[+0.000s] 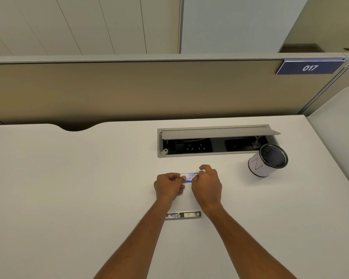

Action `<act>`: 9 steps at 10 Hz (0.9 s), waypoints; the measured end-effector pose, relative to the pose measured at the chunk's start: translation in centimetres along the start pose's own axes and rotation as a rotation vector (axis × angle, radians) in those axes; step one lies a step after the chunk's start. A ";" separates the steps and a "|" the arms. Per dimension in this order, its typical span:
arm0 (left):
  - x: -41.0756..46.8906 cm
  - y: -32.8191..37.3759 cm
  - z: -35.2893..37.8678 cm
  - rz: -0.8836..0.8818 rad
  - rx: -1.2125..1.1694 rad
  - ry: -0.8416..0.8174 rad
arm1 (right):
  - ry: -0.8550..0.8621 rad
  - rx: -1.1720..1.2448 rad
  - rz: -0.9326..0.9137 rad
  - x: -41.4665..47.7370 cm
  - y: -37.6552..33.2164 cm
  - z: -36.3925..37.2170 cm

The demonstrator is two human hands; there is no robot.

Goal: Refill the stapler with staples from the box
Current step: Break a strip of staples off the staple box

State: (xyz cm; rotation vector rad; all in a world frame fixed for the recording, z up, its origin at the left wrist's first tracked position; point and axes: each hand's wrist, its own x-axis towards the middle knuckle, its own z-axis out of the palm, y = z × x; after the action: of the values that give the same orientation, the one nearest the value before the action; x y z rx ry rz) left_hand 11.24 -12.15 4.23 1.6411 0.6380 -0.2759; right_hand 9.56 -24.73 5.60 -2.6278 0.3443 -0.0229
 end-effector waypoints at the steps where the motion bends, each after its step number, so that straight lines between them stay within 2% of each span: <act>1: 0.0 -0.1 0.0 0.000 0.001 -0.002 | 0.023 0.015 -0.012 0.1 0.3 0.1; 5: -0.2 0.2 -0.3 -0.019 -0.032 -0.012 | 0.164 0.410 -0.007 0.0 0.7 -1.8; 7: -0.4 0.4 -0.3 -0.023 -0.040 -0.006 | 0.109 0.342 -0.025 -1.5 2.0 -2.5; 9: -0.4 0.4 -0.2 -0.029 -0.041 0.001 | 0.092 0.100 -0.056 -3.3 2.2 -1.1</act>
State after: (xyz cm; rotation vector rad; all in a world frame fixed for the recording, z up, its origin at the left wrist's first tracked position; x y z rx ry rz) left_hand 11.06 -12.06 4.85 1.5942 0.6644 -0.2810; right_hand 5.75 -26.28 5.75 -2.5417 0.2926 -0.1753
